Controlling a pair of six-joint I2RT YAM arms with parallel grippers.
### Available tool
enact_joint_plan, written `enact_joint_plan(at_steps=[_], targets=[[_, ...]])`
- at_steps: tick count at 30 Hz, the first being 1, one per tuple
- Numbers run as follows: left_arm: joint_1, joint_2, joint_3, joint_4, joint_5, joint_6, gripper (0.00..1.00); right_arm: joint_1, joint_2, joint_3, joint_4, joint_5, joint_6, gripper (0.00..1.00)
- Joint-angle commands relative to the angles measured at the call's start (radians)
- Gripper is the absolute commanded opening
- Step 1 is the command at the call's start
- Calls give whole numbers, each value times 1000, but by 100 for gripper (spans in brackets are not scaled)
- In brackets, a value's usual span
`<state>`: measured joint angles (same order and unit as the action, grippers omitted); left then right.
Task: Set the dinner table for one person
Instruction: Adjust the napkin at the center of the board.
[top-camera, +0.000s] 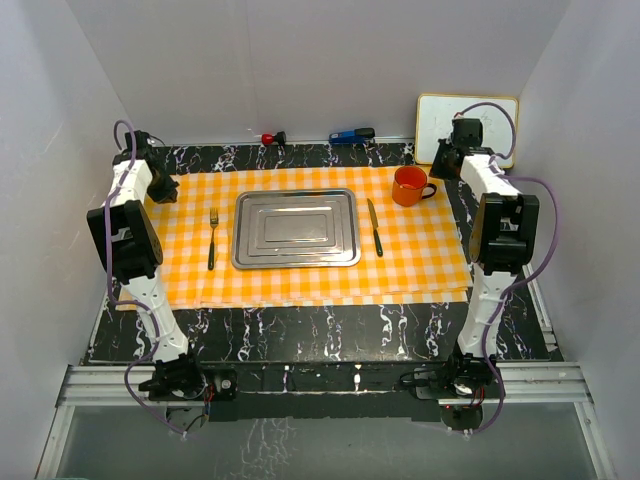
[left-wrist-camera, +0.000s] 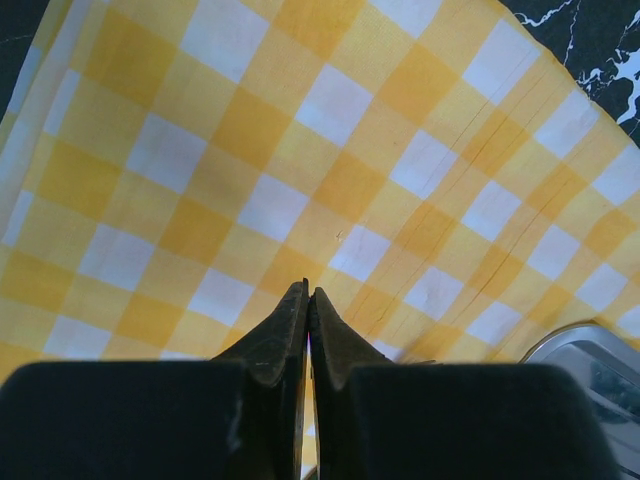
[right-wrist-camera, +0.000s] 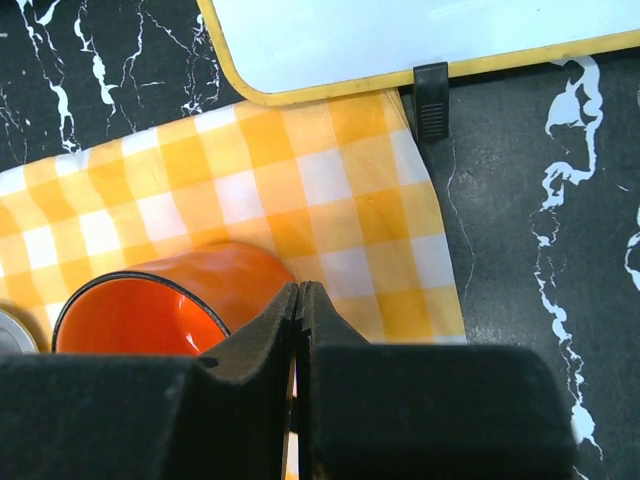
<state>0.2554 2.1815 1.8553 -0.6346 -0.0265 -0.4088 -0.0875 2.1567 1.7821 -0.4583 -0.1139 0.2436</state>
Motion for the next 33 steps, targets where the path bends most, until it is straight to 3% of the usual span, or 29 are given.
enact_joint_plan(at_steps=[1,16,33], targets=[[5,-21,-16,13,30,-21,0,-5,21,-6,76,-27,14,0],[4,-33,-94,24,11,-20,0,-5,64,-59,105,11,18,0],[4,-116,-266,-13,-6,21,0,-5,-124,-371,54,177,124,0]])
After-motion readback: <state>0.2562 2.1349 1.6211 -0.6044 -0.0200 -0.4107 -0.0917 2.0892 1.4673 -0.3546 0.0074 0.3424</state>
